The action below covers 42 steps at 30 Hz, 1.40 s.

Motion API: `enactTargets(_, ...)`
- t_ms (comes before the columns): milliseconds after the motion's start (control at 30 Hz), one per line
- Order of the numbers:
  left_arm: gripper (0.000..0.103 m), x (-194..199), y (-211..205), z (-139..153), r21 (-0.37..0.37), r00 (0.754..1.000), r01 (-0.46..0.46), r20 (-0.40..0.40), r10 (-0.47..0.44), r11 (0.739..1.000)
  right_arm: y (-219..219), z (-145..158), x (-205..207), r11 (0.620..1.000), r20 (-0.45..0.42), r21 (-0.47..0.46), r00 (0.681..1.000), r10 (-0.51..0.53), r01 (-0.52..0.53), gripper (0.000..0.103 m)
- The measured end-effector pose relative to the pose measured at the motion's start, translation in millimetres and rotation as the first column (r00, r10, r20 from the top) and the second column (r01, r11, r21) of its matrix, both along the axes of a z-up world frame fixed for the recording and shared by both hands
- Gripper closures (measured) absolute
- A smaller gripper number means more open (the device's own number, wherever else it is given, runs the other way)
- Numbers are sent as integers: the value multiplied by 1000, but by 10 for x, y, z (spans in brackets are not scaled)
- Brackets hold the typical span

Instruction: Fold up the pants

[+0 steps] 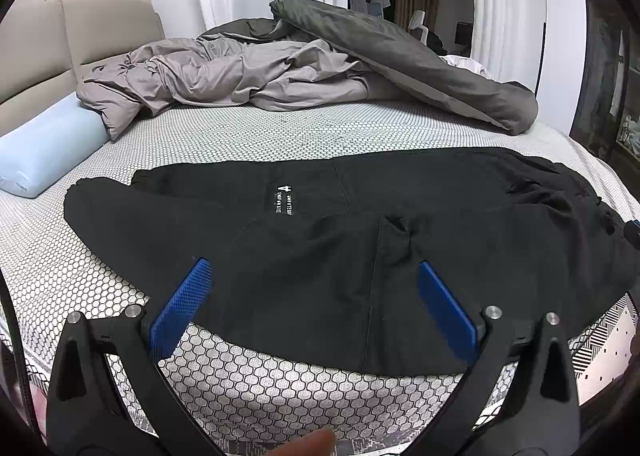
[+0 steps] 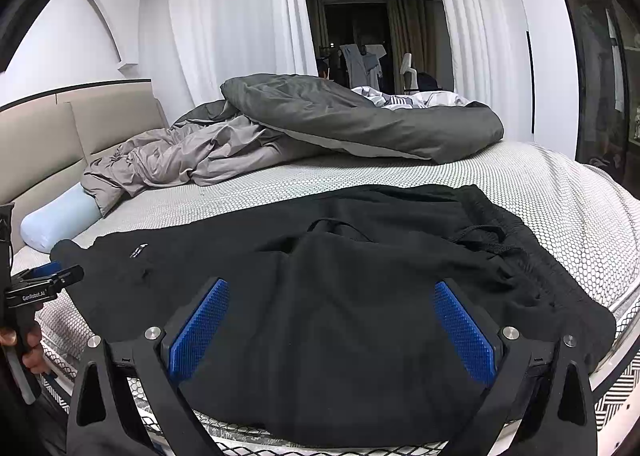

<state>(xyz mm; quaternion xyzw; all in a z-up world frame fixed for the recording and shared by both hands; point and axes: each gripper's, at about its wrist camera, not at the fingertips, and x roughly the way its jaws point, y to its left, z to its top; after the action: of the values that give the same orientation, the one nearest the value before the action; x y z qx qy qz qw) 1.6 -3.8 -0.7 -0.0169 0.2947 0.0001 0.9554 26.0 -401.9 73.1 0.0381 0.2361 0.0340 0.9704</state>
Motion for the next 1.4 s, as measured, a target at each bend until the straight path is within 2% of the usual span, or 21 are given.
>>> enactTargets(1400,1,11,49,-13,-15,1000,-6,-6,6,1000,34,-17,27,1000,-6,3,1000,5,-5,0)
